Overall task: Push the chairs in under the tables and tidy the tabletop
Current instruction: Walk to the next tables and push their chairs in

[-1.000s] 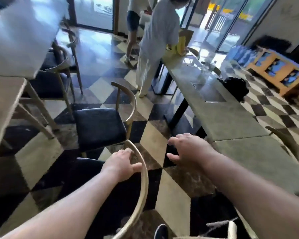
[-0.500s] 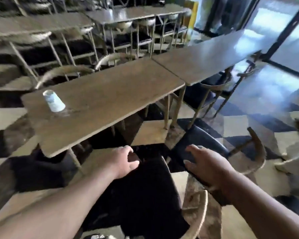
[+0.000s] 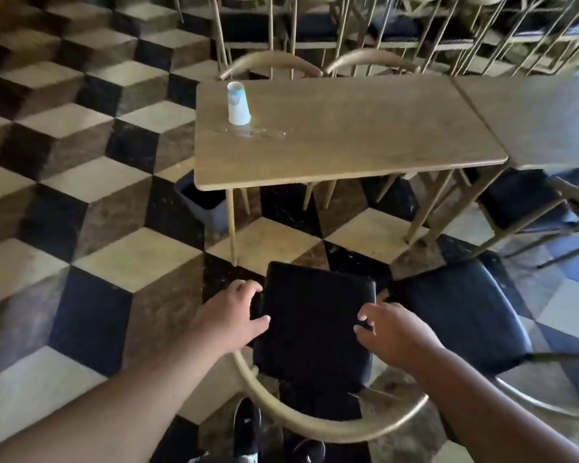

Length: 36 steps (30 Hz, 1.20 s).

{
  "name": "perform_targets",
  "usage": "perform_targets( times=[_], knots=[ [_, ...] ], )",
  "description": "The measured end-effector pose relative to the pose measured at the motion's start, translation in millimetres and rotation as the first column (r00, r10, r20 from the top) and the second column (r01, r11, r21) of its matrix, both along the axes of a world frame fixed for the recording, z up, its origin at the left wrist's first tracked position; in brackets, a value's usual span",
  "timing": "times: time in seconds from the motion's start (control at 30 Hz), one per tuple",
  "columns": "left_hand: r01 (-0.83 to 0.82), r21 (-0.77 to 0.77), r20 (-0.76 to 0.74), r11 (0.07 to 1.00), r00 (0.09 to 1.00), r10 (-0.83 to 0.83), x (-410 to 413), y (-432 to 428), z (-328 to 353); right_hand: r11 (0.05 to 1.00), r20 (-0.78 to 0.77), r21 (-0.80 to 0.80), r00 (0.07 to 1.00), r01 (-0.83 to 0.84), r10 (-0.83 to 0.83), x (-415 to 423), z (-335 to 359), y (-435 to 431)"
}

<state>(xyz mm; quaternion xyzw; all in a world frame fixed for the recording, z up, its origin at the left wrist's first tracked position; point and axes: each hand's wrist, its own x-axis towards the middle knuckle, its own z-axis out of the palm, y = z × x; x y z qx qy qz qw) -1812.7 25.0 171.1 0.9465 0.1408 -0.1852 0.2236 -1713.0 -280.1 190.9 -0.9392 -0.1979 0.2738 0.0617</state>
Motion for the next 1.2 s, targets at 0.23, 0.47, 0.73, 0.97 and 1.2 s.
perform_targets(
  times=[0.23,0.47,0.73,0.97,1.2],
  knots=[
    [0.095,-0.098,-0.232,0.991,0.966,-0.116,-36.6,-33.4,-112.2,0.984,-0.164,-0.177,0.986,-0.002,-0.028,-46.0,-83.9,-31.8],
    [0.717,0.016,-0.585,0.697,0.572,-0.575,-51.6,-75.5,-149.4,0.883,-0.459,-0.281,0.861,-0.376,0.22,-80.5,-153.7,-79.2],
    [0.694,0.167,-0.531,0.7,0.662,-0.53,-48.1,-95.3,-143.1,0.772,-0.233,-0.244,0.809,-0.586,0.54,-76.1,-176.6,-96.9],
    [0.572,0.201,-0.449,0.795,0.775,-0.444,-22.5,-92.1,-150.7,0.765,-0.168,-0.262,0.808,-0.589,0.565,-22.6,-187.2,-96.8],
    [0.499,0.201,-0.408,0.843,0.825,-0.39,28.7,-59.4,-167.2,0.772,-0.098,-0.296,0.822,-0.563,0.562,52.5,-191.0,-65.2]
  ],
)
